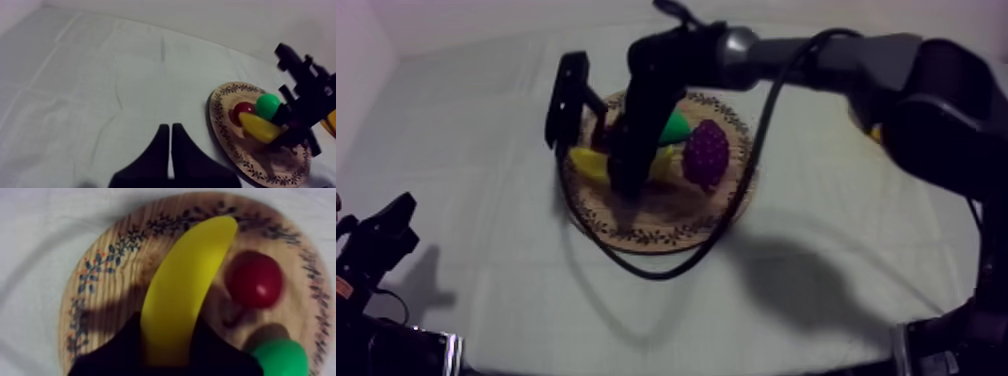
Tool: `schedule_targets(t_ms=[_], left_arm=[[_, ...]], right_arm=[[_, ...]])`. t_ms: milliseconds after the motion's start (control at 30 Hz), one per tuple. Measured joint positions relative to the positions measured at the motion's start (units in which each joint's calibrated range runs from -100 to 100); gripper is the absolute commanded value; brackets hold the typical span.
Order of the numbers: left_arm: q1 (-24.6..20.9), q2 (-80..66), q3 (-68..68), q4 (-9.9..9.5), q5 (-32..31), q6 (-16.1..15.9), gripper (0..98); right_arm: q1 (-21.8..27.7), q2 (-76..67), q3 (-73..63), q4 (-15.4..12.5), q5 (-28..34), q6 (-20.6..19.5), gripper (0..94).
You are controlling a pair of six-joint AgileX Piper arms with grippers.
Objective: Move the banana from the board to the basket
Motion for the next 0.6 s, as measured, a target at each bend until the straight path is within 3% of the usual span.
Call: schedule_targets(t_ms=[367,600], left_arm=[[0.00,0.00,0.00,0.00,-0.10,0.00,0.1],[0.00,0.00,0.00,0.00,-0.02,0.00,0.1]], right_arm=[[6.21,-26.81,3.22,-1.93,7.95,-0.19,13.3],[12.18,-40.17,-0.04,-0.23,9.04,-4.19,12.7]])
